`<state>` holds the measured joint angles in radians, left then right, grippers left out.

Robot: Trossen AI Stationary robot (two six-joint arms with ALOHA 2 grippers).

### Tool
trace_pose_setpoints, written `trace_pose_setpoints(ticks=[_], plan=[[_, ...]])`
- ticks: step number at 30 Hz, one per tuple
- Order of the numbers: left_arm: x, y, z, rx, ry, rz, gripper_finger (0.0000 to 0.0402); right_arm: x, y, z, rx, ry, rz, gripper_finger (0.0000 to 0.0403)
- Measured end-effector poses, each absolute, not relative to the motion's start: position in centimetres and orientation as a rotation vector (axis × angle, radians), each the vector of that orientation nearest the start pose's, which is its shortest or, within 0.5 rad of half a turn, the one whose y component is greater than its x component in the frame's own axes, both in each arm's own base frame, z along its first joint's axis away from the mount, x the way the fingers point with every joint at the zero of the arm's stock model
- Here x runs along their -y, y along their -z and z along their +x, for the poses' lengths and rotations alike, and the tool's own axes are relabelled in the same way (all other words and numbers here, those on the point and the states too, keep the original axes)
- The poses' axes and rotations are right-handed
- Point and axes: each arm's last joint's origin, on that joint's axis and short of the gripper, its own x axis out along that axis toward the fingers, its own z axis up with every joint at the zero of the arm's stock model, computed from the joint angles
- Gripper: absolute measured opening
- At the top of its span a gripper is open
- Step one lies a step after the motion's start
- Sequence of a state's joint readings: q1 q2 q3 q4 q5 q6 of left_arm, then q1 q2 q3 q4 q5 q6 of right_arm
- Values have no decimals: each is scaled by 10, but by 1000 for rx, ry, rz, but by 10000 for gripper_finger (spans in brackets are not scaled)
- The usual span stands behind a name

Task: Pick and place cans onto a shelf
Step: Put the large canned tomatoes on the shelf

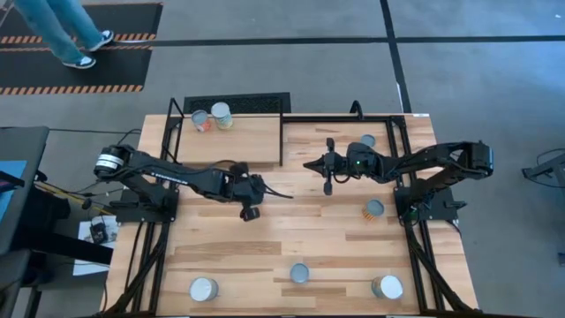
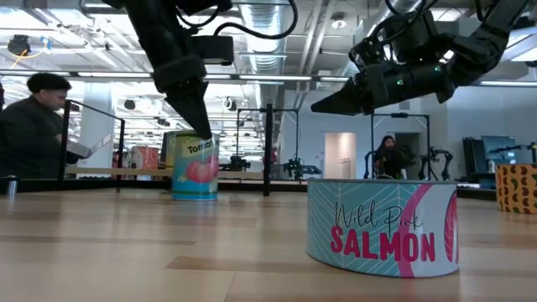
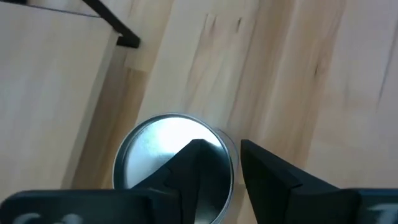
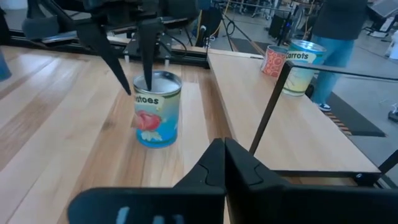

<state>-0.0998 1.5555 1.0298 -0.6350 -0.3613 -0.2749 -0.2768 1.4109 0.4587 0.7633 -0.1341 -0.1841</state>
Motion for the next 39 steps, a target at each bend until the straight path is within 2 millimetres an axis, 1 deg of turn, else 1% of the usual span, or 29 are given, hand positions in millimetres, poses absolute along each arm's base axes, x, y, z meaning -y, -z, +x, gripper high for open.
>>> trace_pose_setpoints(ticks=[2, 5, 6, 9, 11, 14, 17, 20, 22, 25, 27, 30, 34, 39], plan=[[19, -209, 295, -1089, -389, 37, 77, 68, -181, 255, -198, 125, -145, 10], [20, -211, 292, -1104, -357, 91, 24, 68, -181, 255, -198, 126, -145, 12], [20, -213, 291, -1104, -345, 108, 13, 68, -181, 255, -198, 126, -145, 12], [18, -219, 287, -1099, -330, 162, 5, 68, -181, 255, -198, 126, -145, 12], [13, -229, 282, -1074, -320, 185, 2, 68, -181, 255, -199, 127, -145, 11], [1, -246, 273, -1035, -309, 221, 1, 68, -181, 255, -199, 128, -145, 12], [-19, -267, 261, -976, -313, 254, 0, 69, -181, 255, -199, 128, -144, 12], [-47, -282, 247, -952, -351, 291, 0, 68, -181, 255, -198, 128, -144, 12], [-67, -287, 239, -941, -373, 304, 0, 68, -181, 255, -198, 128, -145, 11], [-98, -290, 233, -912, -376, 288, 0, 68, -181, 255, -196, 128, -145, 11], [-116, -288, 232, -894, -358, 289, 0, 68, -181, 255, -197, 128, -144, 11], [-138, -284, 232, -938, -351, 313, 0, 68, -181, 255, -197, 127, -144, 11], [-167, -286, 237, -998, -362, 361, 0, 68, -181, 255, -197, 126, -144, 11], [-197, -285, 243, -1063, -334, 354, 0, 68, -181, 255, -197, 126, -144, 11]])
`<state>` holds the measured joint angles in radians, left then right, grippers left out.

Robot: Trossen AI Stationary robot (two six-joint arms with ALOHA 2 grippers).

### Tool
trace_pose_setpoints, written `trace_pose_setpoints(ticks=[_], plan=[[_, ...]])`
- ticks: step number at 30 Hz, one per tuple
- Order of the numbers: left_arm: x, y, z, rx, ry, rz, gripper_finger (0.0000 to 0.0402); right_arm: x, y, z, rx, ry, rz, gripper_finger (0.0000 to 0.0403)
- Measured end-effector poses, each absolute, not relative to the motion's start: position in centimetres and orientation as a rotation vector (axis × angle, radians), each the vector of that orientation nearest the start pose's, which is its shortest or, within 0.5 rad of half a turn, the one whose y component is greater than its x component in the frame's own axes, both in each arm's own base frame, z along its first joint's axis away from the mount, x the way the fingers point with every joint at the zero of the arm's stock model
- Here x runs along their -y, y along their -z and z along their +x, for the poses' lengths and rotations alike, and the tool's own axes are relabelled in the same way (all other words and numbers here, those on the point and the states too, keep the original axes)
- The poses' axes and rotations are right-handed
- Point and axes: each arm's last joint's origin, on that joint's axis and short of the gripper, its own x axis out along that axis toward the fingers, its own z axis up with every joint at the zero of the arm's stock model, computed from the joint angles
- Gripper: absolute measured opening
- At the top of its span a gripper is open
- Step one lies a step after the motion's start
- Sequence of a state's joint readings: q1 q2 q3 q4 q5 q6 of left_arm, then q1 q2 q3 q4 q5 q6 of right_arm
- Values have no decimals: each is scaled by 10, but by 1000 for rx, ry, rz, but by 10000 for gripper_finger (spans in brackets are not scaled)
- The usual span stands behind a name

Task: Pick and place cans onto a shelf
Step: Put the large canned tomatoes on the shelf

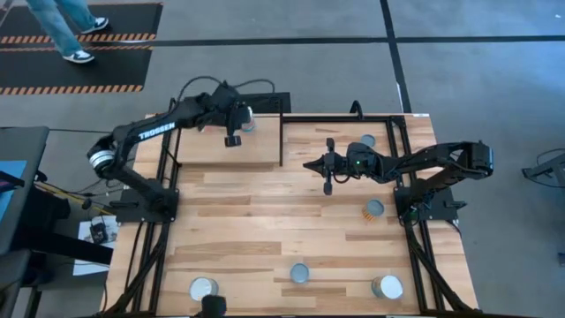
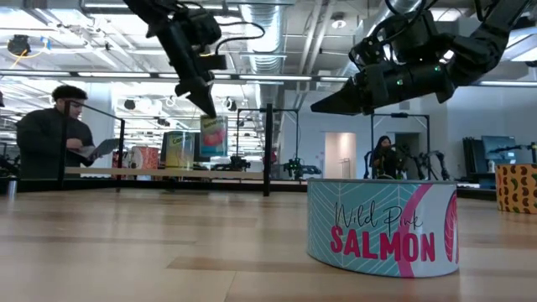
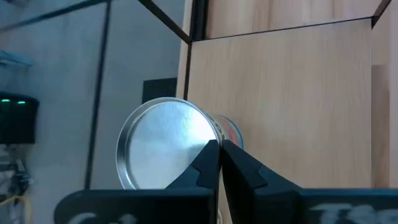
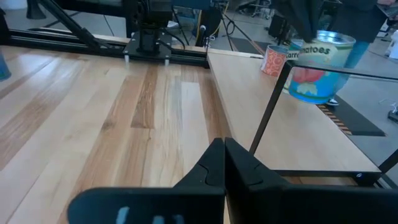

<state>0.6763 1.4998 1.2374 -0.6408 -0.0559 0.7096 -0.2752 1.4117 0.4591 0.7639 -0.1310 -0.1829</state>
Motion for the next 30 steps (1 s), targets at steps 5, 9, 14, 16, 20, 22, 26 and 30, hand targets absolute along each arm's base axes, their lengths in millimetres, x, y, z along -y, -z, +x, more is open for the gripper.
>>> trace_pose_setpoints(ticks=[5, 9, 14, 16, 20, 22, 26, 30], plan=[[-215, -278, 253, -1095, -296, 348, 0, 68, -181, 255, -198, 126, -143, 12], [-224, -273, 256, -1102, -279, 324, 0, 68, -181, 255, -199, 126, -143, 12], [-231, -273, 250, -1103, -296, 300, 0, 68, -181, 255, -199, 126, -144, 12], [-233, -272, 246, -1102, -286, 271, 0, 68, -181, 255, -198, 126, -144, 12], [-237, -272, 243, -1098, -291, 254, 0, 68, -181, 255, -198, 126, -144, 12], [-238, -272, 242, -1099, -298, 248, 0, 68, -181, 255, -198, 126, -143, 12], [-239, -272, 239, -1092, -298, 221, 0, 68, -181, 255, -198, 126, -144, 12], [-240, -272, 240, -1077, -304, 216, 0, 68, -181, 255, -198, 126, -143, 12]])
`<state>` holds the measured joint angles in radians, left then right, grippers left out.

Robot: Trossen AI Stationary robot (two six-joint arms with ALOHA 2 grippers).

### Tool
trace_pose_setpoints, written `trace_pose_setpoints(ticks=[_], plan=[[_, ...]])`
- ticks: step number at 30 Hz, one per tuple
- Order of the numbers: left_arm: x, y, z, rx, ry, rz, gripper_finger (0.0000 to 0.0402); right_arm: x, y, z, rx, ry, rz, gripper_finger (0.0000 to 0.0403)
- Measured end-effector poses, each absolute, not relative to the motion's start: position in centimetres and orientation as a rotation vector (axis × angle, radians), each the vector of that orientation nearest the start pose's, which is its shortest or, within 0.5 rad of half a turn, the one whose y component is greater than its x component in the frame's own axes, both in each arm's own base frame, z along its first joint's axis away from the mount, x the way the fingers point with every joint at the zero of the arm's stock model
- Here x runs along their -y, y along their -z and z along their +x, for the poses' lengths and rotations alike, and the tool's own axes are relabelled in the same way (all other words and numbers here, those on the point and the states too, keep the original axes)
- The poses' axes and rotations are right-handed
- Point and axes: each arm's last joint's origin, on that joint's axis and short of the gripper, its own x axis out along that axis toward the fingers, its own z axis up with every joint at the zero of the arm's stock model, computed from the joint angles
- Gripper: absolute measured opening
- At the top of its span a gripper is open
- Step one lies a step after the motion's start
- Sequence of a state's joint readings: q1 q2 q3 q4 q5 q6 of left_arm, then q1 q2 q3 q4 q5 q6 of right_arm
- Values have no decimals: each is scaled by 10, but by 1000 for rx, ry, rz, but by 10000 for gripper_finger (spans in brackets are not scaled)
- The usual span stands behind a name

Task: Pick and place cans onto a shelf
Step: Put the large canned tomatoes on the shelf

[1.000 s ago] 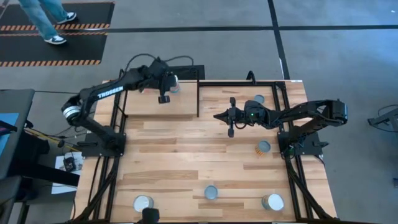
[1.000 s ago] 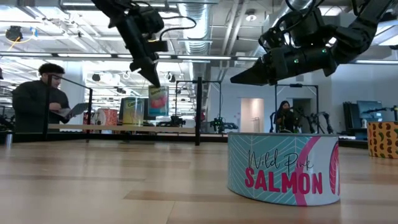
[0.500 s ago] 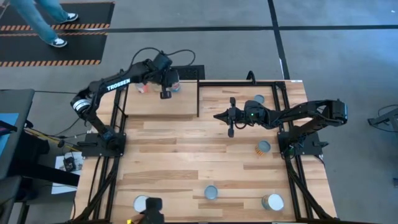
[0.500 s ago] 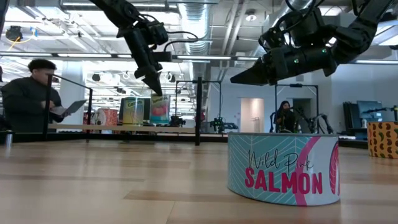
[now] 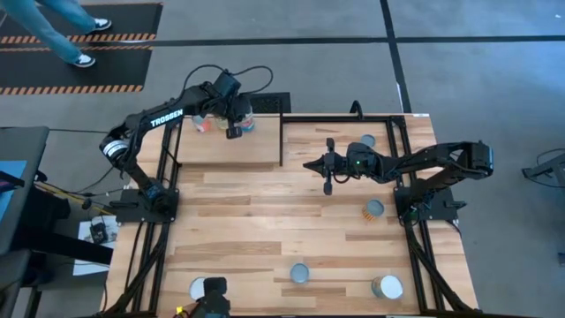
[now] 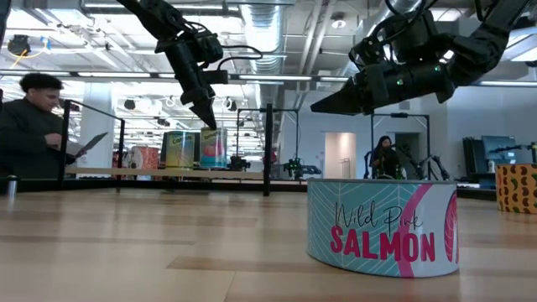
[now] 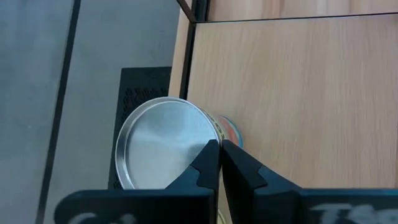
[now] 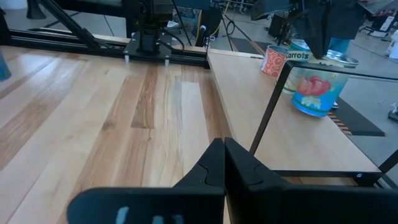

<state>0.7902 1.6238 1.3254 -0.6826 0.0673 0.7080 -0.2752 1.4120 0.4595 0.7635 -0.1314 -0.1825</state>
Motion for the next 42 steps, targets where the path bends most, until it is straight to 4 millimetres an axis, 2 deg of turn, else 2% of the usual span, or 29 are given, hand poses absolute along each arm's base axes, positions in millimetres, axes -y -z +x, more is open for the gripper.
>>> trace_pose_setpoints(ticks=[28, 35, 42], plan=[[-243, -272, 239, -1049, -349, 157, 0, 65, -182, 256, -193, 112, -147, 12], [-248, -262, 242, -1069, -348, 129, 0, 65, -182, 256, -187, 113, -148, 12], [-250, -260, 244, -1072, -361, 120, 0, 65, -182, 256, -186, 114, -148, 12]])
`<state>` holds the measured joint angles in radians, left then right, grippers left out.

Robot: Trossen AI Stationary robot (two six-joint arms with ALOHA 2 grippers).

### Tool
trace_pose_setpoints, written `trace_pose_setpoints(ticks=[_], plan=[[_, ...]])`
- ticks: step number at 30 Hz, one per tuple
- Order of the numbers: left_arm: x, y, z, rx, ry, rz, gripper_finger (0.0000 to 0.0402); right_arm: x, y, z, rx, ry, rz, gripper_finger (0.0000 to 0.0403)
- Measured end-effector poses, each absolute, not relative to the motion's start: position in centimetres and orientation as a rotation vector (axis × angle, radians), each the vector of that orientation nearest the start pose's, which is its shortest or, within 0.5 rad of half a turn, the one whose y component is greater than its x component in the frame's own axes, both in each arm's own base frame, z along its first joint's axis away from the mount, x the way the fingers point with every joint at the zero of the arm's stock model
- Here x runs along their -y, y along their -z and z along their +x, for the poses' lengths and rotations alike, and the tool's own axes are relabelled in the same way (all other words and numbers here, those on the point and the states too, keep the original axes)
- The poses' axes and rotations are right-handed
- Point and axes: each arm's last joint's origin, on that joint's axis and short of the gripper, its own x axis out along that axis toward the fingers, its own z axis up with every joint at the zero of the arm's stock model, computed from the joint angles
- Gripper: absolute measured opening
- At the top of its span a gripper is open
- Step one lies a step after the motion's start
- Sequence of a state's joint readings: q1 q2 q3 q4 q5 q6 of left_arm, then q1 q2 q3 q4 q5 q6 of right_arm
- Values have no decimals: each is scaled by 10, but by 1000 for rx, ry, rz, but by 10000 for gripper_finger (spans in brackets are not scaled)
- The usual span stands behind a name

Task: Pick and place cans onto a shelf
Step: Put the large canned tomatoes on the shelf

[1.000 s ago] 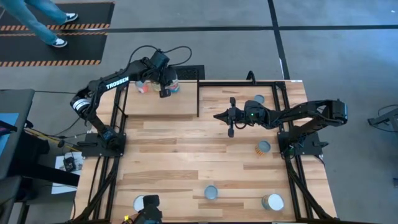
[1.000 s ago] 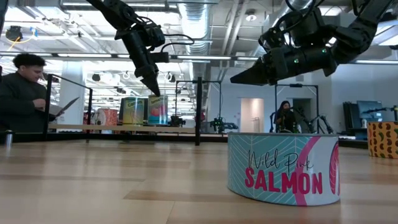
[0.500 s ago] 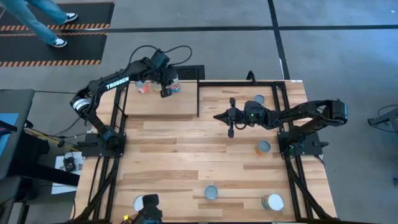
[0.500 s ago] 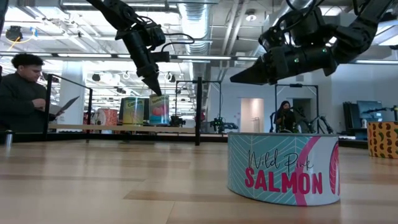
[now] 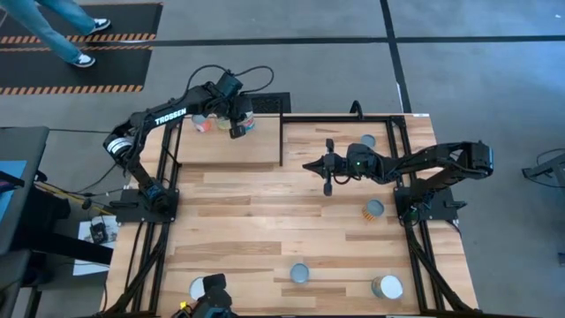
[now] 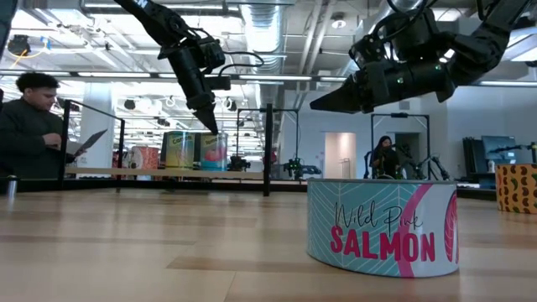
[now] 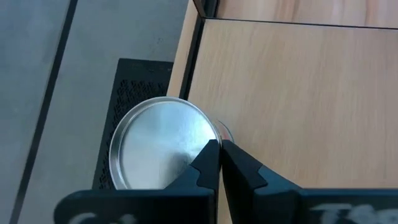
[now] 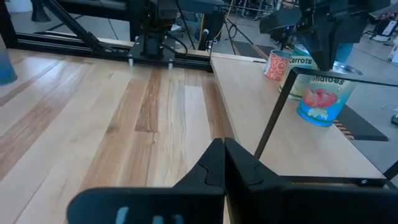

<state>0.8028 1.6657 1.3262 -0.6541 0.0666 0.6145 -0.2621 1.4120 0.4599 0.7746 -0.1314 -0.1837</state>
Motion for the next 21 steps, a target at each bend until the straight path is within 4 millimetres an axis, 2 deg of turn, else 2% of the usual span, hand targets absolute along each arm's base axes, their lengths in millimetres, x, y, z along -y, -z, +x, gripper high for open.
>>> trace_pose_setpoints(ticks=[8, 21], plan=[[-252, -268, 244, -1079, -406, 124, 3, 65, -183, 256, -182, 114, -149, 12], [-253, -273, 246, -1063, -416, 121, 55, 65, -183, 256, -178, 115, -149, 12]])
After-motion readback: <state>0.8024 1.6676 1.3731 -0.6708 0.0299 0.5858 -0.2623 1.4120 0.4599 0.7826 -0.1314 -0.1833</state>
